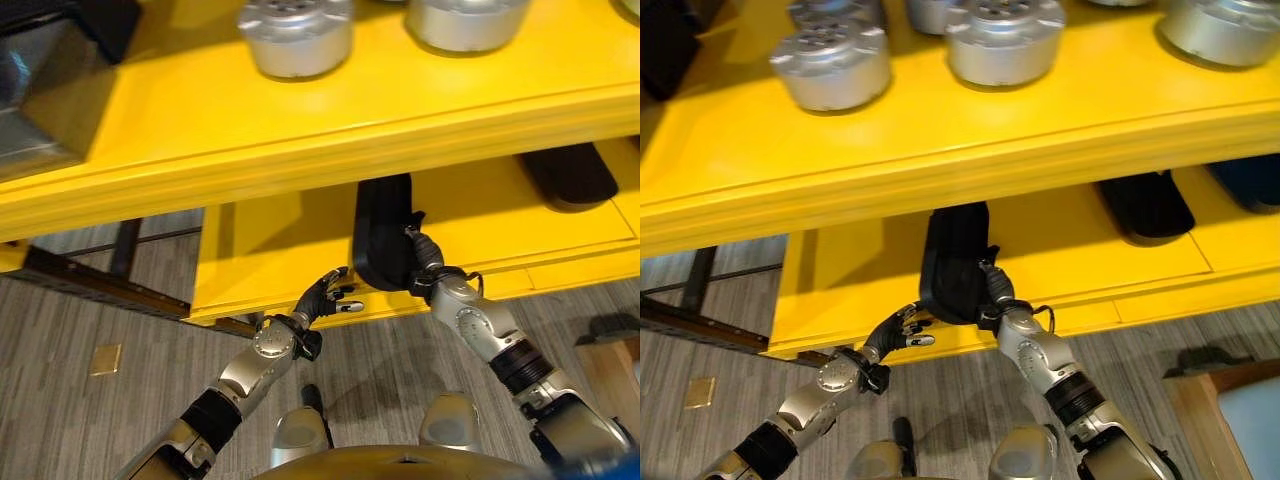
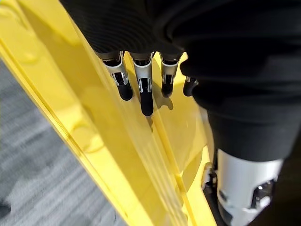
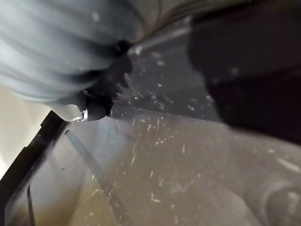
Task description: Move parts from the plastic box to the shelf.
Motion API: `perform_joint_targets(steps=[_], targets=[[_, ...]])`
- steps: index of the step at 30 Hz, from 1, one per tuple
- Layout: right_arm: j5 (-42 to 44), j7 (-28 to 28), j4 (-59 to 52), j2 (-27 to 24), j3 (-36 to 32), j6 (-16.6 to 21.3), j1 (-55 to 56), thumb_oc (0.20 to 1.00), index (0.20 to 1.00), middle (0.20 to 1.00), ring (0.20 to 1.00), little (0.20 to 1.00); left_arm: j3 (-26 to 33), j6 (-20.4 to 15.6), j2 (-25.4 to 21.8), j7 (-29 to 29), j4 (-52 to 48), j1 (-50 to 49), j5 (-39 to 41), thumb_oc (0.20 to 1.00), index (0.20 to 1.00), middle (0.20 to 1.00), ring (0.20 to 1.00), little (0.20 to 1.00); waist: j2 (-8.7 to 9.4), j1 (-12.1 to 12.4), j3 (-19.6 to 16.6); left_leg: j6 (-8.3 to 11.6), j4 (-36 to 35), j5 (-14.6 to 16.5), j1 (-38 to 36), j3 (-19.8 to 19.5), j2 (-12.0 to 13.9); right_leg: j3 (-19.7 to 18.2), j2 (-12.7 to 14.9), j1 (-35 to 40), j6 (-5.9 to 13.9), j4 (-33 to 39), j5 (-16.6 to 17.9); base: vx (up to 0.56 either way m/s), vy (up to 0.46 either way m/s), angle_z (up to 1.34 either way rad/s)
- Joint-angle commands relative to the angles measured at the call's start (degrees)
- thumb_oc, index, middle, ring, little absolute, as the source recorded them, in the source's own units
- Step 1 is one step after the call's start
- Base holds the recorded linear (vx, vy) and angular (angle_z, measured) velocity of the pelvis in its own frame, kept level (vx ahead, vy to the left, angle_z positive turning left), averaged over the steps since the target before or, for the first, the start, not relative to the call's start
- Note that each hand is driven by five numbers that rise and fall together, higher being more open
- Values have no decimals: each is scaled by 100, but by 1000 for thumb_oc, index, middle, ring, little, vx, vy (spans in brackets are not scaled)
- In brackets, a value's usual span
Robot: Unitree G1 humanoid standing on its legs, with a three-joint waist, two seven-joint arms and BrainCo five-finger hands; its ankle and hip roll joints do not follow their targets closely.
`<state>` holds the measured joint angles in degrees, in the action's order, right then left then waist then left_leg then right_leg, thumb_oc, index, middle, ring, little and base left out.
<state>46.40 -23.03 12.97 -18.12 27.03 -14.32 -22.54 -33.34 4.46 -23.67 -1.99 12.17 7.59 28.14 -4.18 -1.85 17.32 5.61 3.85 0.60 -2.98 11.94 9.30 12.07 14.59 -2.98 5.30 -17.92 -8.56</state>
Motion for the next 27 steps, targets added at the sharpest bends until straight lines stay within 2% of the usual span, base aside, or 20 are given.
perform_joint_targets(steps=[1, 6, 14, 19, 27], targets=[[-92, -127, -362, 22, -239, 294, -376, 200, 200, 200, 200, 200, -56, -225, 78, -102, -507, -378, 75, 1000, 1000, 1000, 1000, 1000, -27, -43, -217, -61, -74, -150, -50, 157, 463, 162, -382, 41, -272, -151, -230, 1, 131, 35], [-202, -223, -396, -2, -361, 244, -435, 200, 200, 200, 200, 200, 124, -364, -66, -182, -681, -515, 81, 1000, 1000, 1000, 1000, 1000, 20, 92, -110, -90, -90, -83, -27, 165, 421, 234, -328, 38, -190, -79, -176, -44, 18, 3], [-369, -463, -119, -210, -703, 199, -992, 200, 200, 200, 200, 200, 361, -507, -363, 61, -1186, -596, 39, 1000, 1000, 1000, 1000, 1000, 55, 389, 209, -108, 49, -91, 228, 22, 405, 340, -389, -29, -202, -148, -202, -107, -38, 8], [-435, -381, 307, -576, -1048, 11, -1415, 200, 200, 200, 200, 200, 409, -482, -484, 261, -1410, -544, 92, 1000, 1000, 1000, 1000, 1000, 46, 497, 368, -69, 111, -162, 396, -3, 448, 406, -424, -85, -218, -139, -182, -129, -29, 7], [-1232, -61, 818, -1248, -1251, -347, -1777, 200, 200, 200, 200, 200, 352, -525, -577, 516, -1699, -418, 218, 1000, 1000, 1000, 1000, 1000, 108, 510, 559, -42, 290, -157, 524, 68, 507, 430, -461, -161, -244, -267, -229, -64, -25, -1]])
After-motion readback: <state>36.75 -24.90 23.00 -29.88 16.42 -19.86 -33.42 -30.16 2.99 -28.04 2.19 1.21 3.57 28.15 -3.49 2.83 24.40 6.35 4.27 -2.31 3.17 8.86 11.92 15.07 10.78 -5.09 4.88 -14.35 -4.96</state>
